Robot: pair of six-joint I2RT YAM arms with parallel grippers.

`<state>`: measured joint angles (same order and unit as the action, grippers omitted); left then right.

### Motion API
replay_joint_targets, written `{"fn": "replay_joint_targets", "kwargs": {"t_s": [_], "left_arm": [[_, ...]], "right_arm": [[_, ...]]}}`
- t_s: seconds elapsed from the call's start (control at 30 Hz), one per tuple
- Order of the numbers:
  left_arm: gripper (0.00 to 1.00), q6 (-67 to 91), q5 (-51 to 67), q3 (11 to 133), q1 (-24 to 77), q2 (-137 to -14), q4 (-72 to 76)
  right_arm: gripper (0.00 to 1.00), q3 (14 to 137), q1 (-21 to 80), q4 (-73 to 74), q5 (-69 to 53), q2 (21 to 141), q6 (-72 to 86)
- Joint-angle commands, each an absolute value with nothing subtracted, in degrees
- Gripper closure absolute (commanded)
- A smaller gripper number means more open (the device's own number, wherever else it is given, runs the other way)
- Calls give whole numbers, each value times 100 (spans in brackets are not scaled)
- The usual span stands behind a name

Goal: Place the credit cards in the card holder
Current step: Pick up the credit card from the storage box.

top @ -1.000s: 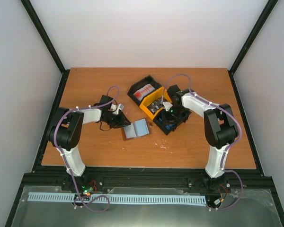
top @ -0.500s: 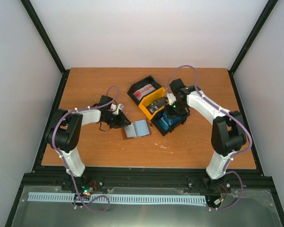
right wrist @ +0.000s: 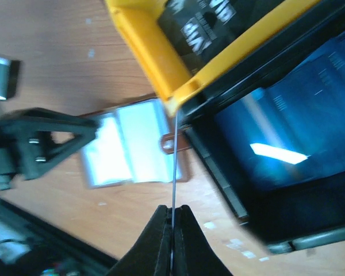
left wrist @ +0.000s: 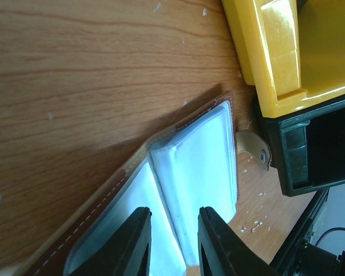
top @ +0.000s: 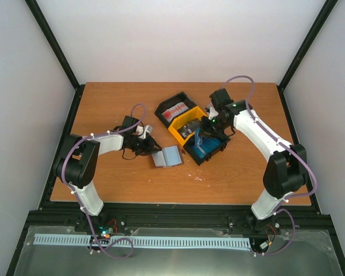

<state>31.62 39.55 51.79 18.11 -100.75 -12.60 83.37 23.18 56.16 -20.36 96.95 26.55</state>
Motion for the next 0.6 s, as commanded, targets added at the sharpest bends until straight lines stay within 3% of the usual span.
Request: {"fn": "replay_joint_targets", "kwargs": {"t_s": [0.0,0.2,0.57], "left_arm": [[74,3300,4114,5182,1896,-9879,-1037],[72,3463,4309,4976,1914,-9716,-786],[70,3547,4467,4786,1925,-9517,-682]], "right_arm": [[97,8038,2347,5059,-3171,9280,4436],[97,7715,2347,4549,-3652,9016,5445],[97,7185,2455,4068,-3958,8734,5811]]}}
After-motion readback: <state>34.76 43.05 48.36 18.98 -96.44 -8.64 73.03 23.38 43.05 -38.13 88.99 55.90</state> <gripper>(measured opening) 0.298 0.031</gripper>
